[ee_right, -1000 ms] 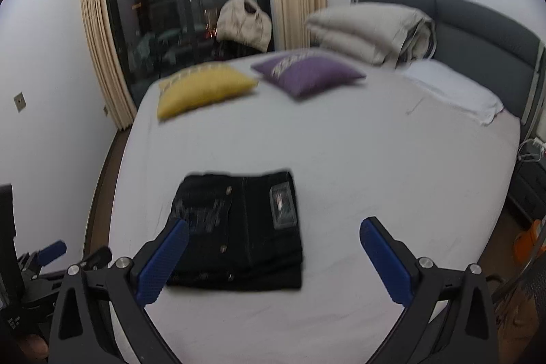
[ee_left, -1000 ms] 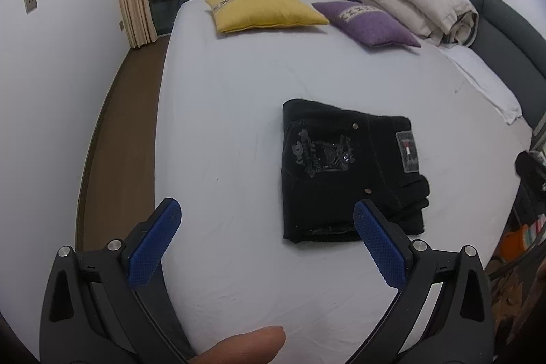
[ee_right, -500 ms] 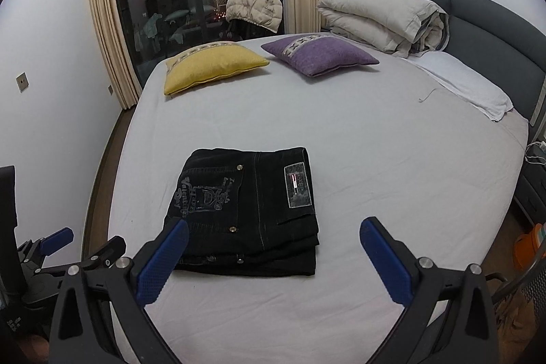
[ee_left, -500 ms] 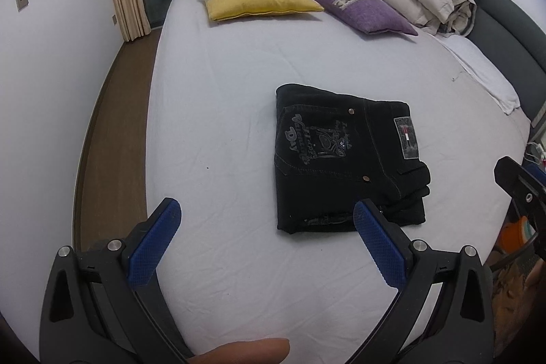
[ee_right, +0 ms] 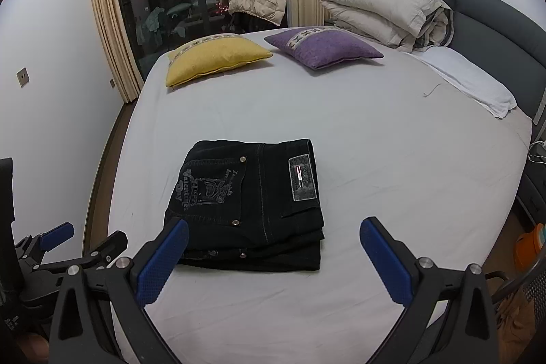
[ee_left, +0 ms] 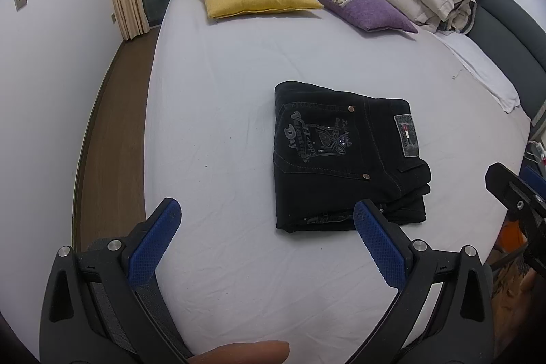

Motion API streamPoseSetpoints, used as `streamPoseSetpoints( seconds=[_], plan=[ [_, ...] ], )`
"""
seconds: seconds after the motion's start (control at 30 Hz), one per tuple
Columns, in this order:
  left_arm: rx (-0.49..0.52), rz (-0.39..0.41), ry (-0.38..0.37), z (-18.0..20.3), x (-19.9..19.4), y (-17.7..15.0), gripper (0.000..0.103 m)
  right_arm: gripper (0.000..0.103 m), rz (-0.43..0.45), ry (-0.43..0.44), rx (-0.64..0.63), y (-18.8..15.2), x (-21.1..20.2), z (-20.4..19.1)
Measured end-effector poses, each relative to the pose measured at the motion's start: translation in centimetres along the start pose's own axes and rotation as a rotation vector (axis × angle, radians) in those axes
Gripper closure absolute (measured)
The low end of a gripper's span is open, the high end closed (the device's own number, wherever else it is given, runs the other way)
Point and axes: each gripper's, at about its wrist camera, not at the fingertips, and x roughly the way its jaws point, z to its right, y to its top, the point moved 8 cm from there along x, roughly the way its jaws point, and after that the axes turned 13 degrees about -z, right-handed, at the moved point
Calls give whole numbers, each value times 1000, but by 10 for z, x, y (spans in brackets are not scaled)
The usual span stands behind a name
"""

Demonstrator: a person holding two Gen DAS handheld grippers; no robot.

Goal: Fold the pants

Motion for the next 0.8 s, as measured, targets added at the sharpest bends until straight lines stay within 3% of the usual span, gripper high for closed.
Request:
streamPoseSetpoints(
  seconds=[0.8],
  plan=[
    [1,2,0,1,0,1,0,0,-11,2,-5,-3,4,-5]
  ],
)
